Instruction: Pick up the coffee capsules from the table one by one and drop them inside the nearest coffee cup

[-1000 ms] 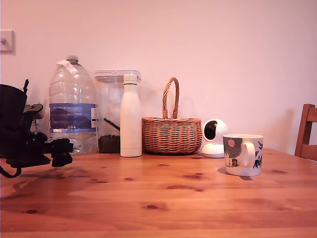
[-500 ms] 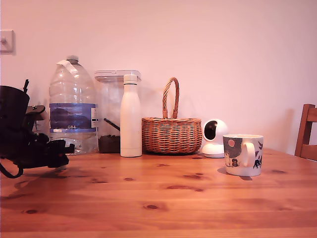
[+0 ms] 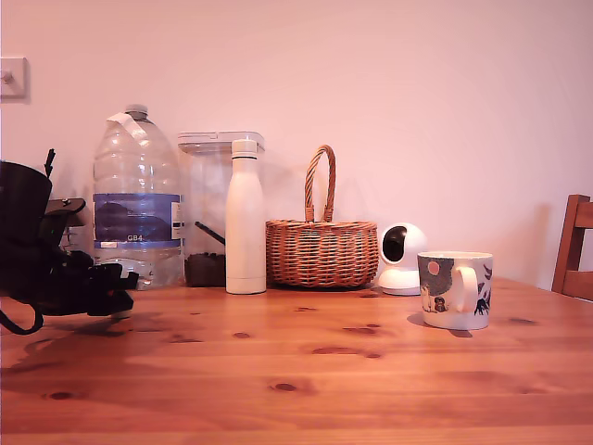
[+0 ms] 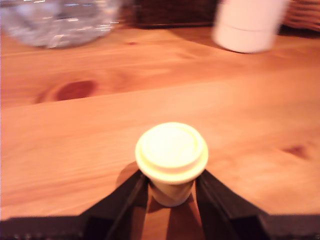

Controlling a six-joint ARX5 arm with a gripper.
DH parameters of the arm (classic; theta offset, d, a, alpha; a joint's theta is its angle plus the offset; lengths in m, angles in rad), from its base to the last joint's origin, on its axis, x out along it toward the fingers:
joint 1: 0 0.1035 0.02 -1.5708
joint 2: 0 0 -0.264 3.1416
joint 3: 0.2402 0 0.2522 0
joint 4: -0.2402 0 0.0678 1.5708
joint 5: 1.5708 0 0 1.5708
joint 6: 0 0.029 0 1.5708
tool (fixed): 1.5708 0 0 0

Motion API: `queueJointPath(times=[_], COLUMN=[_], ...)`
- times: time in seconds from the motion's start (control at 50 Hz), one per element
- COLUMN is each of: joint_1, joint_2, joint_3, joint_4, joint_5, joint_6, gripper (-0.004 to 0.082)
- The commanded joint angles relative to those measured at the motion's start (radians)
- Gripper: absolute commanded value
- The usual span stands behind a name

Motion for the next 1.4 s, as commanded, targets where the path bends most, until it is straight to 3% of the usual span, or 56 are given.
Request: queueJointPath(times=[0.0, 0.2, 0.3, 0.52, 0.64, 1.38], joint_1=[0.002, 0.001, 0.0, -0.024, -0.044, -0.296], joint_2=[-0.014, -0.103, -0.162, -0.323, -0.407, -0.768], joint_3=[-0.006, -0.008, -0.011, -0.059, -0.062, -0.062], joint_4=[-0.049, -0.16, -0.216, -0.264, -0.372, -0.757], joint_5=[0.035, 0.118, 0.146, 0.155, 0.208, 0.206], joint_6=[0.013, 0.065, 0.071, 0.082, 0.082, 0.085], gripper=[0.0092, 0.0092, 0.0092, 0.0092, 0.0092, 0.0092])
